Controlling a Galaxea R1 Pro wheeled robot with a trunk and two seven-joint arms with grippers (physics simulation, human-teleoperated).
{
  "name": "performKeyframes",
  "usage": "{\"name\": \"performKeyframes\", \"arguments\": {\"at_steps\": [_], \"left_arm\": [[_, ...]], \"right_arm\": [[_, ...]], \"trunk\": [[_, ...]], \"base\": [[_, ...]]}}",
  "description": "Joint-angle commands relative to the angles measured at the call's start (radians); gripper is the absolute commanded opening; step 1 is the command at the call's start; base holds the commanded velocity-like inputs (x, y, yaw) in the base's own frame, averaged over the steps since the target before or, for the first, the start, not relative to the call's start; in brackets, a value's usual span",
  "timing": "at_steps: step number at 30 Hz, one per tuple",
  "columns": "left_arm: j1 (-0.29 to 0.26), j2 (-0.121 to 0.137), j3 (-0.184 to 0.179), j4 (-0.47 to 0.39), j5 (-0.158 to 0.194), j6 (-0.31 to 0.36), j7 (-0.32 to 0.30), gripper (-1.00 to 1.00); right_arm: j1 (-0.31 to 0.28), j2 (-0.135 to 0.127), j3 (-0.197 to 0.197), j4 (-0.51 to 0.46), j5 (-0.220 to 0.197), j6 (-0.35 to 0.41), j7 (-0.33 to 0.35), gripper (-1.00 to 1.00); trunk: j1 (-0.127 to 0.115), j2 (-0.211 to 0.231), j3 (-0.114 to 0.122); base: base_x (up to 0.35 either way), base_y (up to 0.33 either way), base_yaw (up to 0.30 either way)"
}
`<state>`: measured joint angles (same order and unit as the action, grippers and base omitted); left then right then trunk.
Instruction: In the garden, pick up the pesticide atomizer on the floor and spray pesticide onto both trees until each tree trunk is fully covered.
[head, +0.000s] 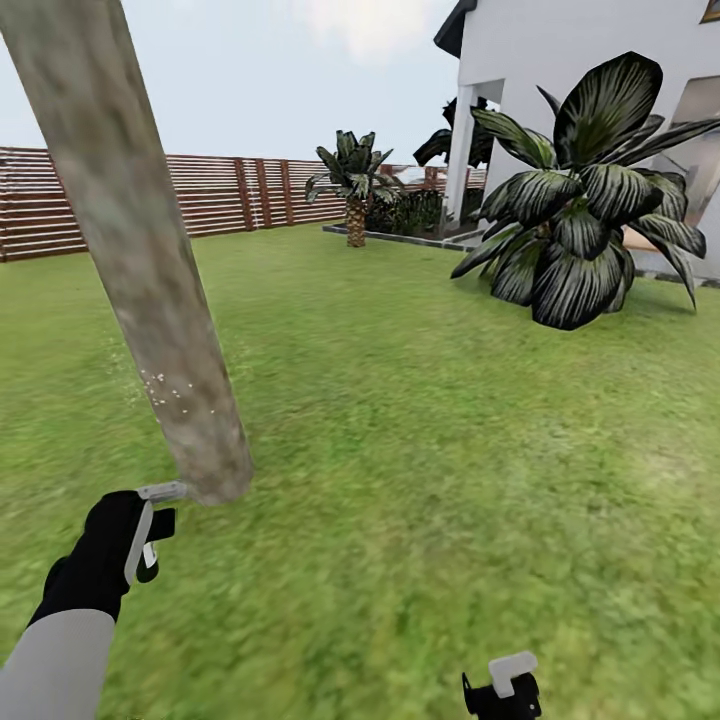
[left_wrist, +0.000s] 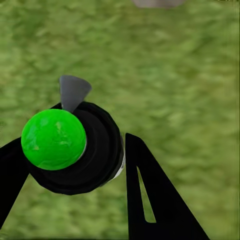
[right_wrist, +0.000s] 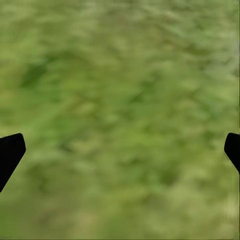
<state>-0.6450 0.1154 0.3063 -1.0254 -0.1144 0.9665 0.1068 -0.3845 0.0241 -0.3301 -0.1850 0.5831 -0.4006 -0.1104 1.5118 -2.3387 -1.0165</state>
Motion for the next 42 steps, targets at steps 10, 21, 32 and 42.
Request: {"name": "performKeyframes", "arguments": {"at_steps": [10,21,32,42], "left_arm": [[-0.001,0.0,0.0,-0.001,-0.013,0.005,-0.003,-1.0],[-0.001,0.001,0.0,-0.002,-0.013,0.005,-0.003,-1.0],[-0.001,0.0,-0.001,-0.002,-0.013,0.004,-0.003,-1.0],[-0.009,0.009,0.002,-0.039,-0.004,0.016,-0.019,-1.0]], "right_arm": [[-0.001,0.0,-0.006,0.001,0.011,-0.003,-0.005,1.0],[-0.001,0.0,-0.006,0.001,0.011,-0.003,-0.005,1.0],[-0.001,0.0,-0.006,0.001,0.011,-0.003,-0.005,1.0],[-0.001,-0.001,-0.007,0.001,0.011,-0.003,-0.005,1.0]], "trunk": [[0.0,0.0,-0.001],[0.0,0.0,-0.001],[0.0,0.0,-0.001],[0.0,0.0,-0.001]], "base": [[0.154,-0.241,0.224],[0.161,-0.241,0.007],[0.161,-0.241,0.0],[0.143,-0.241,0.0]]}}
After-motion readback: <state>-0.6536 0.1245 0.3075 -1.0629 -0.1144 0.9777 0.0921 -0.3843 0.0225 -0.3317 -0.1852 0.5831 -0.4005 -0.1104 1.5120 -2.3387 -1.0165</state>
